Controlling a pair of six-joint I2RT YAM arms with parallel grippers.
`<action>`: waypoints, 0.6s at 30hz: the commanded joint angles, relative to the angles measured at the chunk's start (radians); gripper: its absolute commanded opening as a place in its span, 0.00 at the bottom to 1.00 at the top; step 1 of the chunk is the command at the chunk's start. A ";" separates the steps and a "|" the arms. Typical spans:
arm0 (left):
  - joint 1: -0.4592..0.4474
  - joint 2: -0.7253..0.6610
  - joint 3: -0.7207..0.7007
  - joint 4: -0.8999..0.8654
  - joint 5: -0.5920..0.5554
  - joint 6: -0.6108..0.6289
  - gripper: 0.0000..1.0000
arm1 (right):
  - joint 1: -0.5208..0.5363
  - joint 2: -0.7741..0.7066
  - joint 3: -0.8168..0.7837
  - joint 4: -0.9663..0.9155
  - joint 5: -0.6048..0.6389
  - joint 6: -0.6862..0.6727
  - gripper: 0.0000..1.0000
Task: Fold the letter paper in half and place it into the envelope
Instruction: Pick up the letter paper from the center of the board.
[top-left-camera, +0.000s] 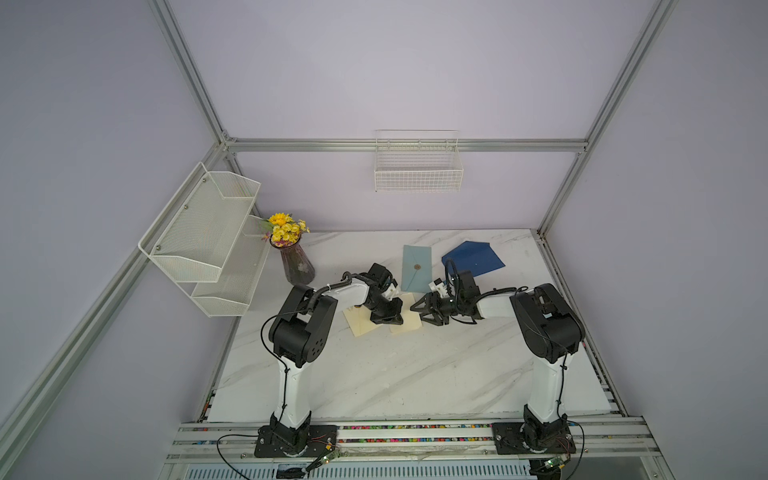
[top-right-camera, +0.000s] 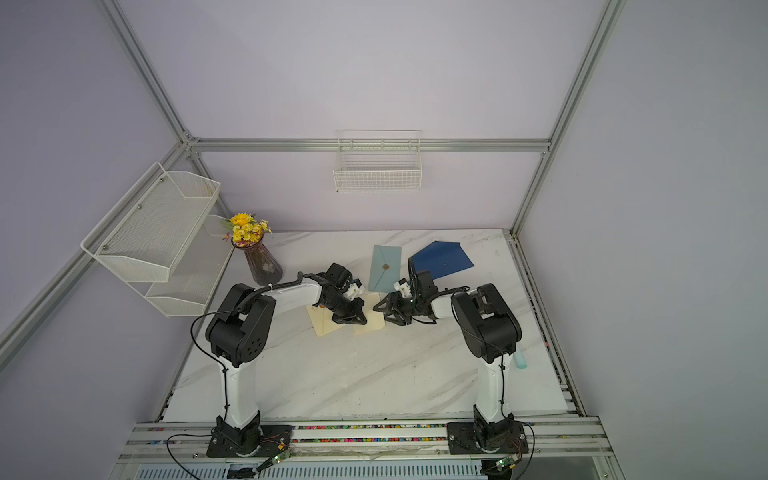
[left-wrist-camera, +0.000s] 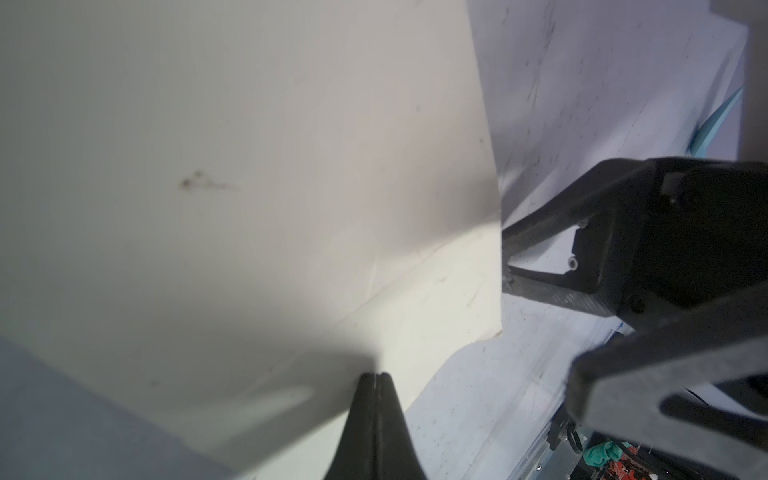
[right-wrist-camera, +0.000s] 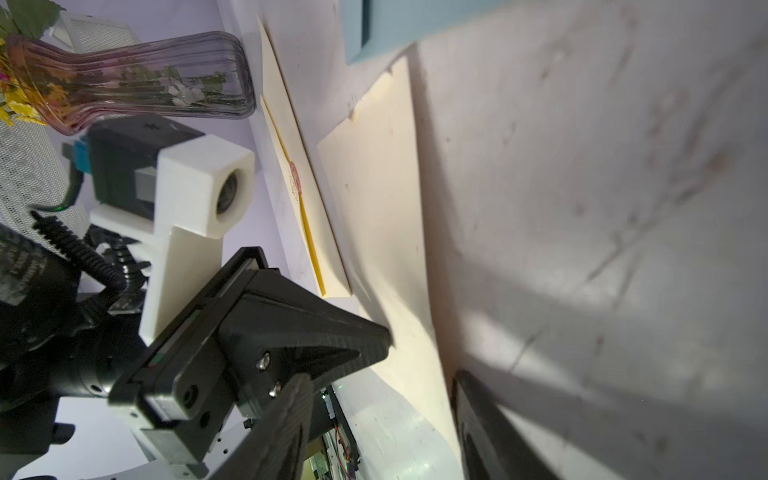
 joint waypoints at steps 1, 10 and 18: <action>0.013 0.036 0.000 0.002 -0.043 -0.017 0.00 | 0.018 -0.021 -0.034 -0.046 0.016 -0.004 0.53; 0.017 -0.011 0.016 0.005 -0.051 -0.028 0.00 | 0.022 -0.054 -0.056 -0.071 0.067 -0.005 0.22; 0.056 -0.114 0.090 -0.057 -0.133 0.030 0.36 | 0.023 -0.091 -0.039 -0.113 0.102 -0.016 0.00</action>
